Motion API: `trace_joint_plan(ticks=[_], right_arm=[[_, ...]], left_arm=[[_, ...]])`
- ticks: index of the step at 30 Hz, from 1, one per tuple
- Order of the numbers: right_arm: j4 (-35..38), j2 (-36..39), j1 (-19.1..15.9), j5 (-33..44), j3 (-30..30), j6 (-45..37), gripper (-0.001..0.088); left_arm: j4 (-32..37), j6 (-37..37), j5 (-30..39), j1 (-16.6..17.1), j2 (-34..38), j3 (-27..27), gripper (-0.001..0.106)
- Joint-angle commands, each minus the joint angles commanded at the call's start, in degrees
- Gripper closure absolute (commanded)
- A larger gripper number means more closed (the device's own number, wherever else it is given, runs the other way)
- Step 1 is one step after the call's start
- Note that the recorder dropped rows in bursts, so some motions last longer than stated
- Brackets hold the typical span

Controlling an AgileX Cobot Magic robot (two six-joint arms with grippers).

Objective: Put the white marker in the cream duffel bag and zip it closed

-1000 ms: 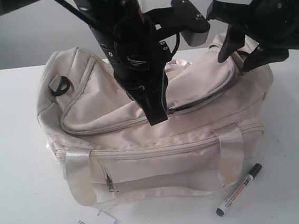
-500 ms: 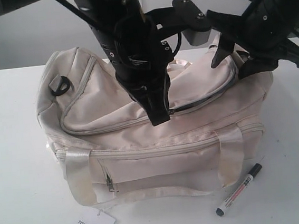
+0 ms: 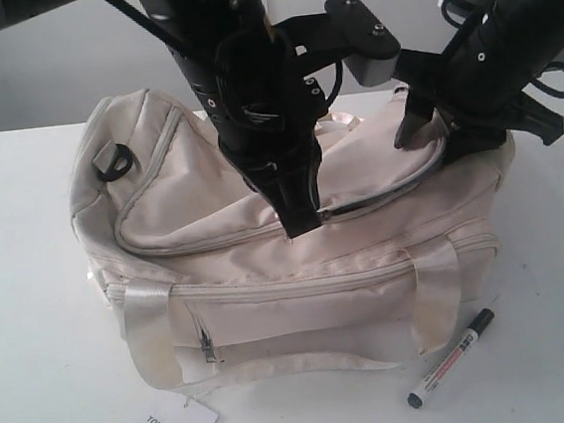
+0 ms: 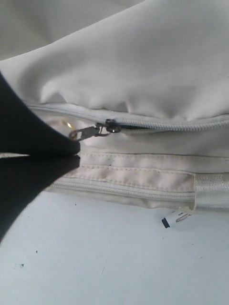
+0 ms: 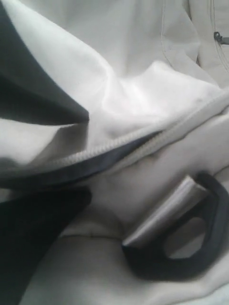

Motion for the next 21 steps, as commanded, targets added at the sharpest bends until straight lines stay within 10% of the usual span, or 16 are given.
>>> trace_joint_plan(ticks=[5, 21], right_arm=[[0.0, 0.0, 0.0, -0.4, 0.0, 0.0, 0.0868], [0.0, -3.2, 0.0, -3.4, 0.0, -0.3, 0.0868]], left_arm=[[0.0, 0.0, 0.0, 0.0, 0.0, 0.0, 0.105], [1.2, -4.4, 1.1, 0.1, 0.1, 0.0, 0.105]])
